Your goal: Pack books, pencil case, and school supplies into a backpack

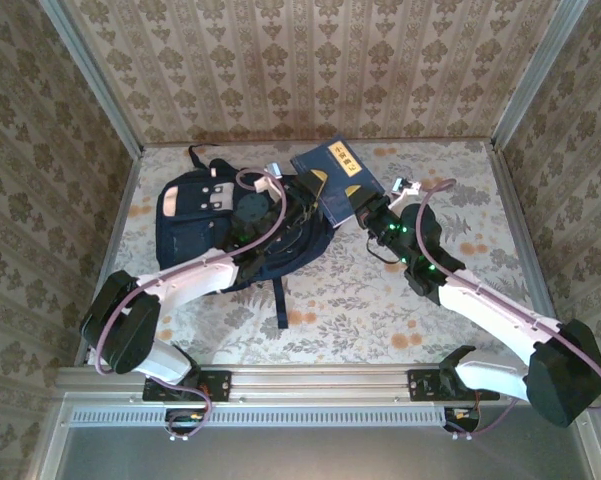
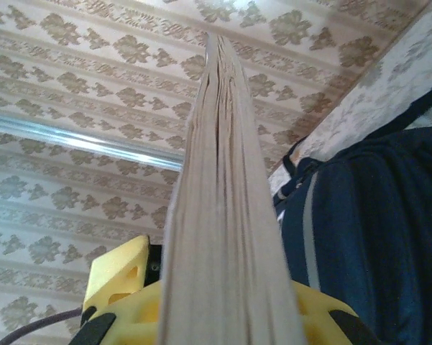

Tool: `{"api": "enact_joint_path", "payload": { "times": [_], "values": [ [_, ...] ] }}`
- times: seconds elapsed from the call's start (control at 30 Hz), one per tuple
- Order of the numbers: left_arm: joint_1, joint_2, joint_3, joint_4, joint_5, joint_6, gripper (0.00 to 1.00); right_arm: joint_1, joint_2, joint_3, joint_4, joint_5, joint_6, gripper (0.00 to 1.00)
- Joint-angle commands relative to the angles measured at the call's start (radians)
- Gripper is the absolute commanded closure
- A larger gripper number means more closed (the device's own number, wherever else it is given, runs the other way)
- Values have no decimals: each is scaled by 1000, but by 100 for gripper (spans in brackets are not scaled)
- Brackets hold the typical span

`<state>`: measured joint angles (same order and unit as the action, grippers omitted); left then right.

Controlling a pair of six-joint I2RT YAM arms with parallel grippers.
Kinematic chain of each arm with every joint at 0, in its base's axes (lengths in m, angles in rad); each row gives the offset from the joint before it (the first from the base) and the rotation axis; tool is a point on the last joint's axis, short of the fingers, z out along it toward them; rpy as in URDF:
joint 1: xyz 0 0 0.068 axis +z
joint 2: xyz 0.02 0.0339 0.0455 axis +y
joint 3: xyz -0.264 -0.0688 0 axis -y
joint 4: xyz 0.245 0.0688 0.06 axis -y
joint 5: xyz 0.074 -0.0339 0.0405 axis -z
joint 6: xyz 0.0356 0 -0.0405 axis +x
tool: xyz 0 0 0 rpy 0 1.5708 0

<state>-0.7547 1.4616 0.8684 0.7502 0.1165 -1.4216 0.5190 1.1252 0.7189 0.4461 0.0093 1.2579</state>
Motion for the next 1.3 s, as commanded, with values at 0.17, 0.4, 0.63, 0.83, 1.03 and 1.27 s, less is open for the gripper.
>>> {"api": "enact_joint_path", "payload": {
  "times": [0.17,0.4,0.63,0.83,1.03,1.27],
  "values": [
    [146,-209,-8,-559,25,309,43,-91,-199,-108,-202,31,-76,100],
    [259,-131,142,-912,124,637,44,-180,-333,-239,-277,-42,-91,100],
    [327,44,247,-968,288,704,46,-204,-386,-265,-323,-85,-148,100],
    [328,131,312,-991,303,741,50,-206,-388,-285,-313,-101,-154,100],
    [325,177,343,-977,310,760,57,-208,-371,-306,-289,-119,-148,100],
    [324,255,402,-1024,302,802,64,-208,-357,-308,-274,-120,-146,100]
  ]
}}
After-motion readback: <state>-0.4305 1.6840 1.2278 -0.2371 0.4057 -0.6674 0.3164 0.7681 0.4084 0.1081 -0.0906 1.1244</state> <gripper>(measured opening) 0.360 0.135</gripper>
